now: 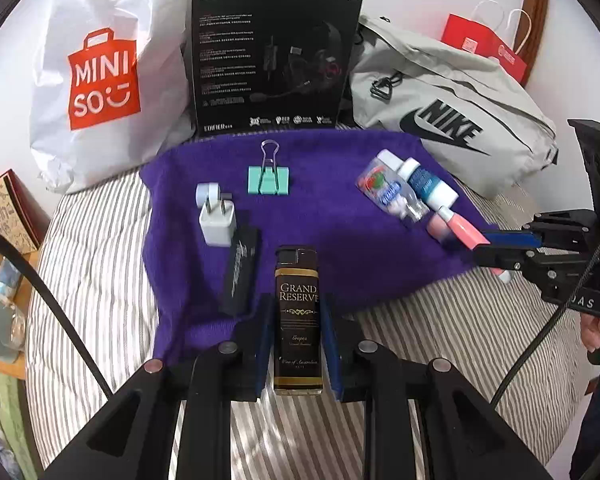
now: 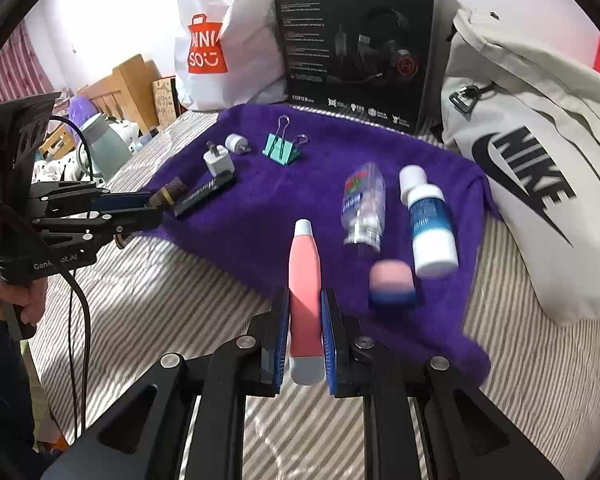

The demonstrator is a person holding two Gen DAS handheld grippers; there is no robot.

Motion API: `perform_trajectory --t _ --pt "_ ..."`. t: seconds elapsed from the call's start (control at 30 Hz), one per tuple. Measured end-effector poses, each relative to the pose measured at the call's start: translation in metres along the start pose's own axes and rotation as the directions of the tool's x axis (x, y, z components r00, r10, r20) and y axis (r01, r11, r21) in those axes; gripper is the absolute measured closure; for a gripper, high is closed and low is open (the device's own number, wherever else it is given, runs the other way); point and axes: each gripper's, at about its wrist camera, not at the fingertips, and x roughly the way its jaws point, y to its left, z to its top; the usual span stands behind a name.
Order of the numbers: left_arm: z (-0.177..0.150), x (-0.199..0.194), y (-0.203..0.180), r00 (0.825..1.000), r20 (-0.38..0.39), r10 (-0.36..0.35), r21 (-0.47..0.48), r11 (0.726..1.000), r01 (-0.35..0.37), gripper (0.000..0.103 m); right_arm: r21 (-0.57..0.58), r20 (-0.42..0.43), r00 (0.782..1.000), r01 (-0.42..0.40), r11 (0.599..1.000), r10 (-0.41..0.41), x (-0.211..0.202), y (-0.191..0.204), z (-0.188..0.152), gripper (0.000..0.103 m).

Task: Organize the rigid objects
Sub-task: 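Stand the Grand Reserve tube on the towel while the right gripper lays the pink tube beside the pill bottle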

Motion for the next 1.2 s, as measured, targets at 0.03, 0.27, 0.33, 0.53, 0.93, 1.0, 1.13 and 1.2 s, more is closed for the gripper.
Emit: perform_trajectory --t 0.03,0.27,0.33,0.53,0.93,1.0,1.13,1.2 --pt "0.005 0.003 0.001 1.000 -0.001 -0.005 0.002 1.000 0.005 0.081 0.001 0.000 1.000 0.000 1.000 0.000 0.002 -0.001 0.002 0.088" --pt "0.025 0.014 0.001 1.000 0.003 -0.013 0.013 1.000 0.013 0.081 0.004 -0.014 1.000 -0.007 1.000 0.007 0.018 -0.005 0.017 0.088" --pt "0.029 0.017 0.001 1.000 0.004 -0.016 0.015 1.000 0.016 0.081 0.003 -0.019 1.000 -0.008 1.000 0.008 0.022 -0.005 0.019 0.088" --pt "0.038 0.027 0.004 1.000 0.006 -0.024 0.016 1.000 0.024 0.081 -0.022 -0.025 1.000 -0.015 1.000 0.015 0.031 -0.001 0.026 0.088" --pt "0.054 0.050 0.010 1.000 -0.008 -0.029 0.006 1.000 0.029 0.081 -0.054 -0.029 0.999 -0.020 0.998 0.018 0.043 -0.002 0.040 0.088" --pt "0.056 0.053 0.010 0.999 -0.009 -0.035 0.001 0.999 0.035 0.081 -0.062 -0.035 0.999 -0.020 0.998 0.018 0.047 -0.003 0.042 0.088" --pt "0.059 0.064 0.008 0.999 -0.026 -0.034 0.007 0.999 0.034 0.081 -0.070 -0.044 0.999 -0.022 0.997 0.019 0.053 -0.005 0.042 0.088" --pt "0.060 0.068 0.008 0.999 -0.033 -0.032 0.004 0.999 0.032 0.081 -0.071 -0.056 0.998 -0.027 0.997 0.023 0.057 -0.006 0.040 0.088"
